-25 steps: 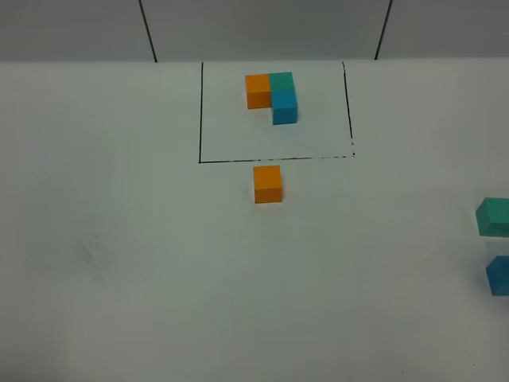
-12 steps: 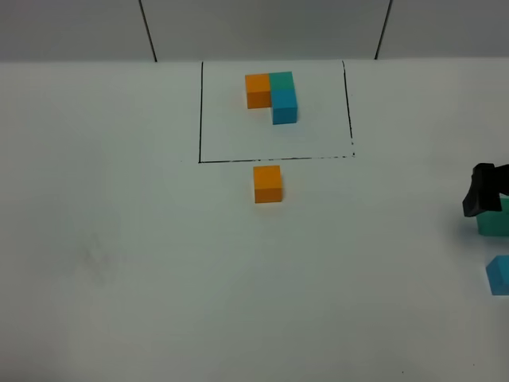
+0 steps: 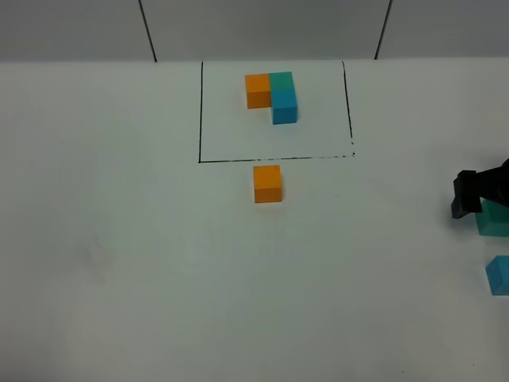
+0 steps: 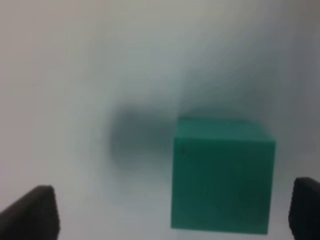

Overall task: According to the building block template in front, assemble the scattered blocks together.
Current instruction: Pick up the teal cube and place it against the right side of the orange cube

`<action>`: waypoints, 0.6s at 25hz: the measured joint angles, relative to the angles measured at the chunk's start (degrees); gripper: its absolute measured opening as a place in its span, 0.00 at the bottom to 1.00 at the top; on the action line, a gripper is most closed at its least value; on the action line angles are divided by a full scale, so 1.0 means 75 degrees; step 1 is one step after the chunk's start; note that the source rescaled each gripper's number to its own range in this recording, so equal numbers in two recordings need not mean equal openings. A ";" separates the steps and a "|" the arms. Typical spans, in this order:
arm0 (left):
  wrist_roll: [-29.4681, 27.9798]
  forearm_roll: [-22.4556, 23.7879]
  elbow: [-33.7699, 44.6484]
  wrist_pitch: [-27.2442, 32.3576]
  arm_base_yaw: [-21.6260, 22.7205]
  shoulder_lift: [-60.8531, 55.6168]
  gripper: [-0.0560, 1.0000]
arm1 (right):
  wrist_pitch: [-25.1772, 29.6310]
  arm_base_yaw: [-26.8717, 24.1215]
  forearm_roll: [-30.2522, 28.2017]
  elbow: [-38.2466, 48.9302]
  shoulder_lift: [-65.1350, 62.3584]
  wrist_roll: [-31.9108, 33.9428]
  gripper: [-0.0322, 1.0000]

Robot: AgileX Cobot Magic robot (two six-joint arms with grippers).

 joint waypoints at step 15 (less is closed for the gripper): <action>0.0000 -0.0007 0.0000 0.0000 0.0000 0.0000 0.63 | -0.0066 -0.0089 -0.0409 -0.0070 0.0611 -0.0027 0.03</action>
